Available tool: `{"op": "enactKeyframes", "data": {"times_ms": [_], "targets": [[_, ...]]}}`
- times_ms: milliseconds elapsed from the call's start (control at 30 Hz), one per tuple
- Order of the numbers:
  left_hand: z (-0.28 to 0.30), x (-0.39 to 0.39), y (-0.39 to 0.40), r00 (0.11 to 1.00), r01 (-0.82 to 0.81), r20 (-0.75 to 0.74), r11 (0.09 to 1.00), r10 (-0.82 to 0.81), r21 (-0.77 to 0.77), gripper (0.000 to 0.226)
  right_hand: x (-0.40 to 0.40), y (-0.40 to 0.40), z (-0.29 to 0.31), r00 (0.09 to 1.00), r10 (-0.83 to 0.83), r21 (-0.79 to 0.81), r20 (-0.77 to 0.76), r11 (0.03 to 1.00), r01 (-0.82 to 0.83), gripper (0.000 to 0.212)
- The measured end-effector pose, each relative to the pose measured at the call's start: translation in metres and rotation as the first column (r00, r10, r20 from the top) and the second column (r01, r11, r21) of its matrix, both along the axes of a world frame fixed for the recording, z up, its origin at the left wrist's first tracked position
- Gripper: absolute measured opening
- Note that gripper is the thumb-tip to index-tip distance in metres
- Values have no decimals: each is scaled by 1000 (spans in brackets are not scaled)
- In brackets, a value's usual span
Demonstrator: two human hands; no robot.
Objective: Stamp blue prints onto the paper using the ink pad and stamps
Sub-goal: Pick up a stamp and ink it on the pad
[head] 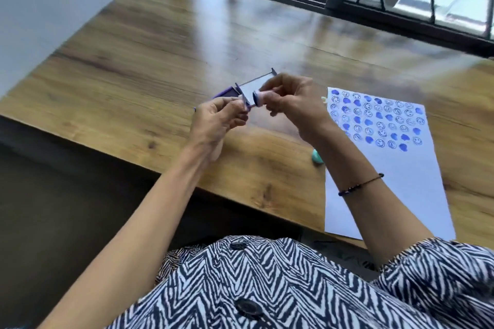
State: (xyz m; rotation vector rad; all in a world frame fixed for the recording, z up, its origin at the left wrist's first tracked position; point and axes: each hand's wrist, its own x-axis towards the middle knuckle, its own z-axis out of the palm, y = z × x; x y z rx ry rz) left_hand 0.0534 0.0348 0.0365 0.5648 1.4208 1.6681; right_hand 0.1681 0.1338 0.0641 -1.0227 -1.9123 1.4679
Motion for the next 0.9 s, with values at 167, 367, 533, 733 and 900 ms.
{"op": "enactKeyframes", "data": {"times_ms": [167, 367, 533, 733, 900], "targets": [[-15, -36, -29, 963, -267, -39, 964, 267, 2, 11, -45, -5, -1, 954, 81, 409, 288, 890, -199, 9], [-27, -34, -34, 939, -343, -42, 939, 342, -7, 8, -82, -13, -12, 798, 133, 532, 588, 680, -505, 20], [-34, -30, -35, 938, -341, -72, 940, 339, -18, 8, -83, -19, -24, 772, 91, 574, 629, 616, -540, 14], [-37, -29, -33, 942, -312, -144, 949, 304, -41, 6, -88, -20, -25, 731, 100, 571, 675, 557, -604, 13], [-38, -30, -31, 945, -289, -171, 956, 278, -48, 6, -88, -19, -24, 721, 107, 559, 684, 559, -613, 16]]}}
